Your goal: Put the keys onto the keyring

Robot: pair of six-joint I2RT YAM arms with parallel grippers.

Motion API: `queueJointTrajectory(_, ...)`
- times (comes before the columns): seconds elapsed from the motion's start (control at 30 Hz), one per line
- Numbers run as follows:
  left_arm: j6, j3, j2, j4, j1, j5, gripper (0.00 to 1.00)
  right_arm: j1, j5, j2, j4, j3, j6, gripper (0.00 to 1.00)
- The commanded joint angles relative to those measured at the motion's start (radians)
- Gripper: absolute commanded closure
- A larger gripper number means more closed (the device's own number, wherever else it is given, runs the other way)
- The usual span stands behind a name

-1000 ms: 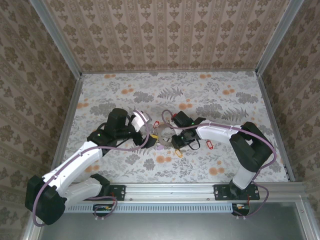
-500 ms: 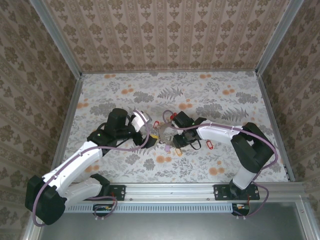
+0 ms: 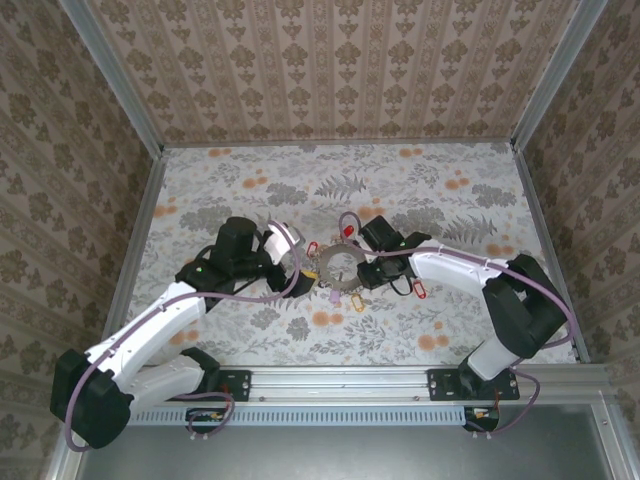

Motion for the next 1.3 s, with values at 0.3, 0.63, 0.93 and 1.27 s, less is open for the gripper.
queueJointTrajectory(0.3, 0.022, 0.012, 0.015, 0.000, -0.009, 0.012, 0.00, 0.010, -0.033, 0.078, 0.003, 0.033, 0.035, 0.69)
queueJointTrajectory(0.63, 0.019, 0.014, 0.020, 0.000, -0.010, 0.011, 0.00, 0.030, -0.026, 0.090, -0.006, 0.064, 0.052, 0.67)
queueJointTrajectory(0.93, 0.022, 0.017, 0.022, -0.008, -0.021, 0.009, 0.00, 0.041, 0.043, 0.106, -0.007, 0.042, 0.063, 0.72)
queueJointTrajectory(1.27, 0.022, 0.019, 0.027, -0.010, -0.024, 0.003, 0.00, 0.041, 0.125, 0.109, -0.032, 0.049, 0.065, 0.78)
